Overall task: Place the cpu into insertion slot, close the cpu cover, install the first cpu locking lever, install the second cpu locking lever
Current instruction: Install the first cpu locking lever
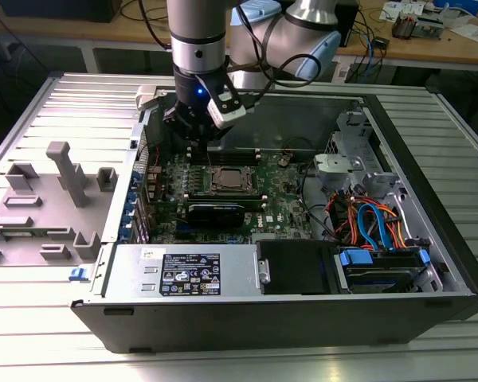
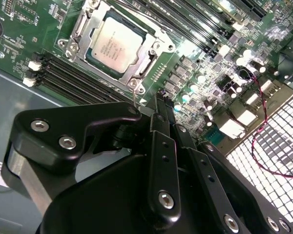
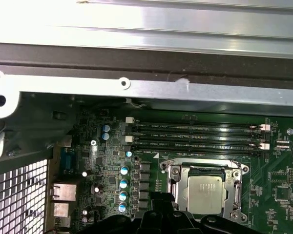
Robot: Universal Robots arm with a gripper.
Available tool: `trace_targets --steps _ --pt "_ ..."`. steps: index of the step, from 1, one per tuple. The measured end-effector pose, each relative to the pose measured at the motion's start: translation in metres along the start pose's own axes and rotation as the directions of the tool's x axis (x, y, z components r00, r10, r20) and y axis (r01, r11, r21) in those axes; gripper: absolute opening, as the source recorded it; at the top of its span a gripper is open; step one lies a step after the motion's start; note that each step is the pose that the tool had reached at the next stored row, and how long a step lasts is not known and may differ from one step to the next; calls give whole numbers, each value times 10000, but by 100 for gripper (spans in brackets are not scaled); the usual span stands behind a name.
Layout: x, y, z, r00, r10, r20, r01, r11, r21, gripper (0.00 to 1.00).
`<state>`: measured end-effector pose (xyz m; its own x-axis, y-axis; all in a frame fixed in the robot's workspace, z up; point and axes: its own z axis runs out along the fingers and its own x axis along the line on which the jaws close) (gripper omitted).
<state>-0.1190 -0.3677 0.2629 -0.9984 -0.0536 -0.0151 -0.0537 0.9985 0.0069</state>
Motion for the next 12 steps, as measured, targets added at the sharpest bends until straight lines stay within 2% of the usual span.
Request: trace_targets --steps 2,12 --pt "49 3 -1 10000 -1 0 1 10000 0 11" --pt "97 50 5 10000 -2 0 2 10000 -1 11"
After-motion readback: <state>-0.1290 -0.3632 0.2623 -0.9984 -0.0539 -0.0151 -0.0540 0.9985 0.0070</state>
